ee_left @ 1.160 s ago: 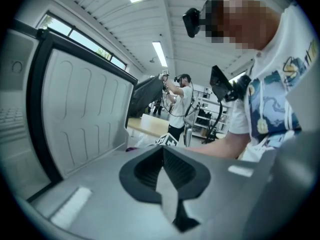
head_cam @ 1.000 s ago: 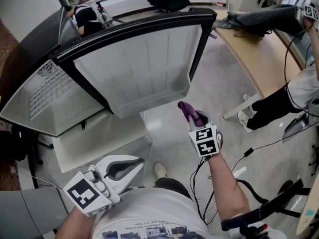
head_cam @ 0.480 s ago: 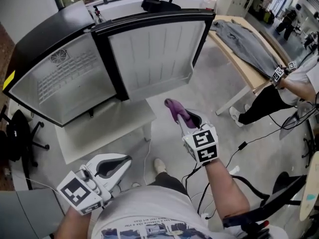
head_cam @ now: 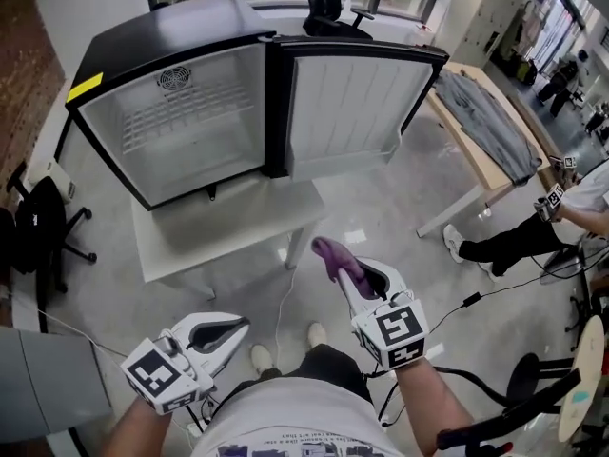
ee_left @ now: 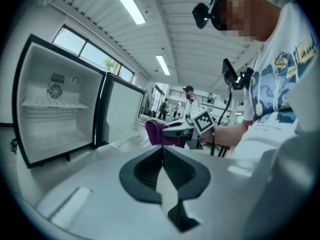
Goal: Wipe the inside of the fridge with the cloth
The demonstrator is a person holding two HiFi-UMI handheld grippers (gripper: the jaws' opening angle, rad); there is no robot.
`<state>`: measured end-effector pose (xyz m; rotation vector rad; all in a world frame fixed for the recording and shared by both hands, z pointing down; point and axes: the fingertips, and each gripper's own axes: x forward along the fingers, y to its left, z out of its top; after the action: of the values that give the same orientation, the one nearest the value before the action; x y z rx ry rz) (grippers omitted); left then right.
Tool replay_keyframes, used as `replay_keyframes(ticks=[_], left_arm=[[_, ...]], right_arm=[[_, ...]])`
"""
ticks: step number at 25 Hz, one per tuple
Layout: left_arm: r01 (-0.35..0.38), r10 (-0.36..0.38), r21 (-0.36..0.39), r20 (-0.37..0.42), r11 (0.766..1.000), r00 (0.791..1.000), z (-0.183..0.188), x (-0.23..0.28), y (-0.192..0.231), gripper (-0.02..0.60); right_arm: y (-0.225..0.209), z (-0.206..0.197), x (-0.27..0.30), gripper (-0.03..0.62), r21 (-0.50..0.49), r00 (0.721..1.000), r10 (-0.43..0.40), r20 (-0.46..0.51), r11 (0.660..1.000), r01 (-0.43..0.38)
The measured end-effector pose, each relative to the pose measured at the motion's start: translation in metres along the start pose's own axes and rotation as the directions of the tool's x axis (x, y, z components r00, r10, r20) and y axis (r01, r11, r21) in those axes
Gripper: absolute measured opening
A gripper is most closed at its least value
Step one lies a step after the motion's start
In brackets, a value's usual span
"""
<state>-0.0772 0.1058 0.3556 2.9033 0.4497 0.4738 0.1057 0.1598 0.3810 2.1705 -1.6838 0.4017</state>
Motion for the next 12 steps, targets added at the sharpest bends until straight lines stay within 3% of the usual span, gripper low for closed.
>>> replay_keyframes(ticks=[6, 12], left_arm=[[-0.09, 0.091, -0.027, 0.046, 0.996, 0.995, -0.002, -0.014, -0.024, 0.005], [-0.158, 0.16, -0.032, 0.078, 0.987, 0.984, 0.006, 0.006, -0.061, 0.005]], right_arm=[[0.035, 0.007, -0.032, 0.077, -0.031, 0.994, 0.105, 0.042, 0.994, -0.104], [0.029, 0.006, -0.07, 0.077, -0.072, 0.979, 0.18, 0.096, 0.982, -0.174]])
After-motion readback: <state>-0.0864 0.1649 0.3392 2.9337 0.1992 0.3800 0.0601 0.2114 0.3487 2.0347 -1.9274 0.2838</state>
